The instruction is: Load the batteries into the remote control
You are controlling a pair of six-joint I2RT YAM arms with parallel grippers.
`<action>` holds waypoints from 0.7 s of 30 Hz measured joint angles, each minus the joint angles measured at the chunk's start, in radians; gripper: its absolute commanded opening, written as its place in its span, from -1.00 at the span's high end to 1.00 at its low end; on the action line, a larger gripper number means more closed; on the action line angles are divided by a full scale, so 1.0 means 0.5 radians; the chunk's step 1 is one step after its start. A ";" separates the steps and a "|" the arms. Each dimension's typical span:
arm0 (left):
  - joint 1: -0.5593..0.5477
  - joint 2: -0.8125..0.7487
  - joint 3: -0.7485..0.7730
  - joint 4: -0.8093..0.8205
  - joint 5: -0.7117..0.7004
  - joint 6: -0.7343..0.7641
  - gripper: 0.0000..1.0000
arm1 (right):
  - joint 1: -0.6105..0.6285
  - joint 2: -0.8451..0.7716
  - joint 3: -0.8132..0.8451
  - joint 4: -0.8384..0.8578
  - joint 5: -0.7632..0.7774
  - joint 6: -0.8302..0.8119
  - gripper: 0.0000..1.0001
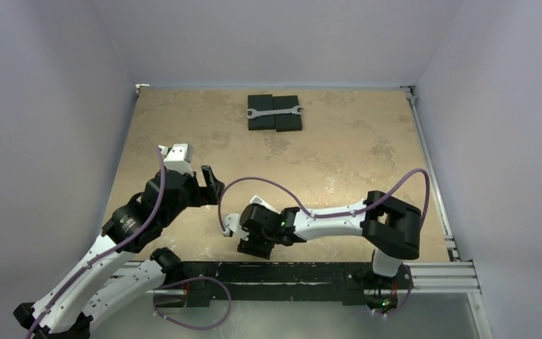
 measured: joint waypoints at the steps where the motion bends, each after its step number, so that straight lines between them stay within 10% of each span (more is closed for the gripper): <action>1: 0.000 0.000 0.000 0.000 -0.001 0.000 -0.69 | 0.007 0.005 0.008 -0.002 0.014 0.001 -0.24; 12: 0.001 -0.004 0.000 0.001 -0.025 0.000 -0.69 | 0.025 0.042 0.063 -0.047 0.085 0.050 0.46; 21: 0.002 -0.004 0.000 0.014 -0.024 -0.001 -0.69 | 0.025 0.035 0.068 -0.057 0.124 0.159 0.66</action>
